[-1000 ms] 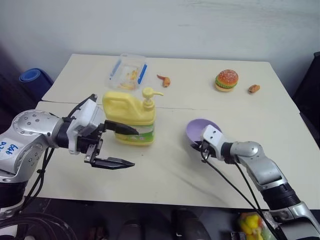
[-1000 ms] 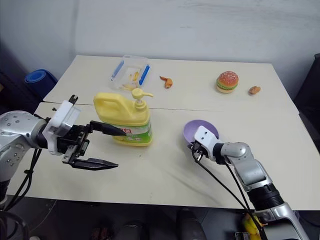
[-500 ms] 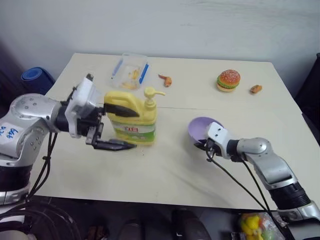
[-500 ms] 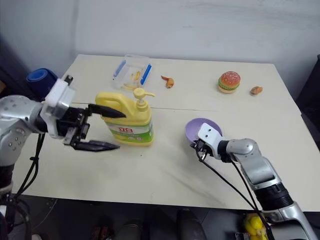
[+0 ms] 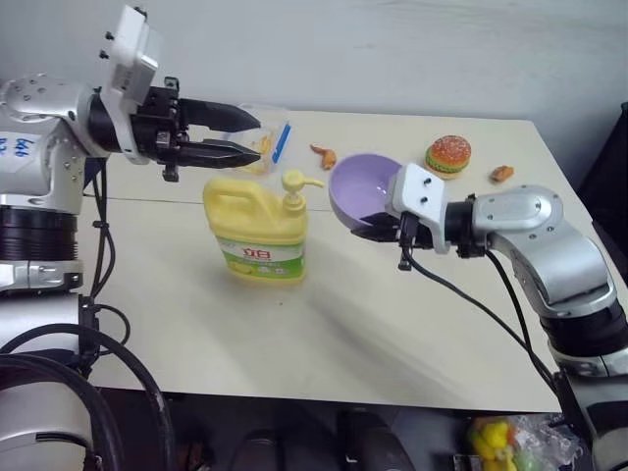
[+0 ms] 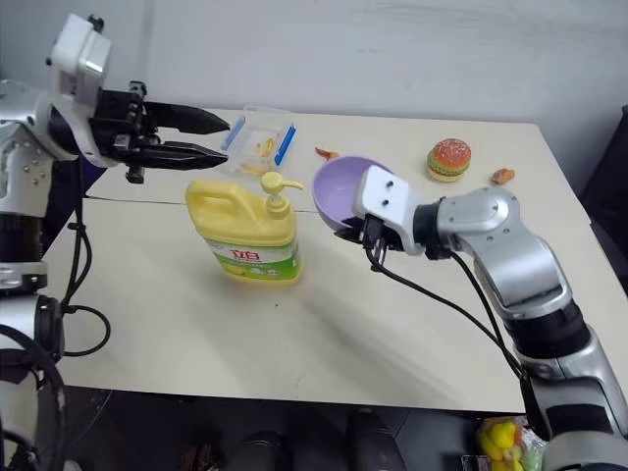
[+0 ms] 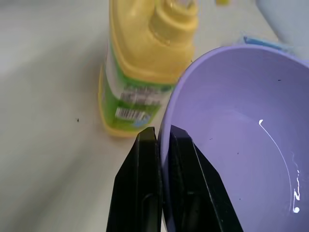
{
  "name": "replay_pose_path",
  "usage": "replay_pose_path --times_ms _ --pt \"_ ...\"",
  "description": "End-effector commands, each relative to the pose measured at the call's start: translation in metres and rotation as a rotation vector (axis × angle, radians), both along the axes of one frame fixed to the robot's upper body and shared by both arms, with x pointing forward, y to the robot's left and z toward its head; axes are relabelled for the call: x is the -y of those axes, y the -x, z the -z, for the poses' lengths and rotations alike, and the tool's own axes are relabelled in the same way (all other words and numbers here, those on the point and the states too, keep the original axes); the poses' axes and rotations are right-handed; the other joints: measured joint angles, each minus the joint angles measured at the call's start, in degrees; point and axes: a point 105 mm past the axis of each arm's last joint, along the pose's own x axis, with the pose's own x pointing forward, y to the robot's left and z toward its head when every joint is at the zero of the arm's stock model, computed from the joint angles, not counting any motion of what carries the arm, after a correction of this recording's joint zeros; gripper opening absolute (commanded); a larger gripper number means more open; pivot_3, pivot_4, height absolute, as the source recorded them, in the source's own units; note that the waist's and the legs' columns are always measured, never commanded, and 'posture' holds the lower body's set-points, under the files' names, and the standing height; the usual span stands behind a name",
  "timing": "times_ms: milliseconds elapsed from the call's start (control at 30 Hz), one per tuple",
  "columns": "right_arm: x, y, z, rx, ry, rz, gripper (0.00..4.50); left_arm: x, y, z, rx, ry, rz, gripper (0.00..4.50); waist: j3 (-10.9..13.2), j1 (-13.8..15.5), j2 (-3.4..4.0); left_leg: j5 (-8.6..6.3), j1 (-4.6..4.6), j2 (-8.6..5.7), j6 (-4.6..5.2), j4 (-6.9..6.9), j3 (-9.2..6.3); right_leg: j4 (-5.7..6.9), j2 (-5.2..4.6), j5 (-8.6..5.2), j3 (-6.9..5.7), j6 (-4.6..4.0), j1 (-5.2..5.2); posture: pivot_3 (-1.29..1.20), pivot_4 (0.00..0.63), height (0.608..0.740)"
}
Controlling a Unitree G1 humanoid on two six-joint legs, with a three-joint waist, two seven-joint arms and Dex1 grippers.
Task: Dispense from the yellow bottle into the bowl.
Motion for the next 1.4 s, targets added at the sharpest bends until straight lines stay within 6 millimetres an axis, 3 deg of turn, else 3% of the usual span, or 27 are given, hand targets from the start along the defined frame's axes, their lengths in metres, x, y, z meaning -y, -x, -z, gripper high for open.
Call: replay_pose_path --times_ms 33,133,433,1033,1400 --pt "-0.005 0.001 -0.006 0.022 0.021 -0.042 0.0 0.002 -0.002 -0.008 0.047 -0.003 0.006 0.81 0.0 -0.03 0.0 0.0 -0.04 0.0 0.01 0.0 -0.02 -0.02 -0.02 0.0 0.0 0.0 -0.02 0.0 0.15 0.74" --pt "-0.007 0.002 -0.006 0.021 0.053 -0.069 0.0 0.007 -0.007 -0.008 0.053 0.01 0.003 0.01 0.0 -0.04 0.0 -0.01 -0.16 -0.01 0.01 0.02 -0.04 -0.03 -0.06 0.01 -0.02 0.02 -0.12 0.0 0.15 0.74" --pt "-0.012 0.0 -0.016 0.001 0.102 -0.108 0.0 0.026 -0.013 -0.002 0.059 0.032 0.036 0.01 0.01 -0.09 0.01 0.0 -0.21 0.0 0.01 0.19 -0.09 0.05 -0.1 0.02 -0.04 0.04 -0.15 0.0 0.15 0.74" --pt "-0.026 0.003 -0.043 -0.01 0.054 -0.136 0.0 0.029 -0.014 0.013 0.068 -0.009 0.049 0.01 0.01 -0.14 0.01 0.0 -0.23 0.0 0.0 0.21 -0.12 0.1 -0.12 0.02 -0.09 0.04 -0.16 0.0 0.15 0.74" --pt "-0.025 0.0 -0.046 0.003 0.061 -0.128 0.0 0.031 -0.018 0.031 0.074 -0.085 0.048 0.01 0.01 -0.14 0.01 0.0 -0.25 -0.01 0.0 0.23 -0.13 0.1 -0.13 0.02 -0.12 0.04 -0.16 0.0 0.15 0.74"
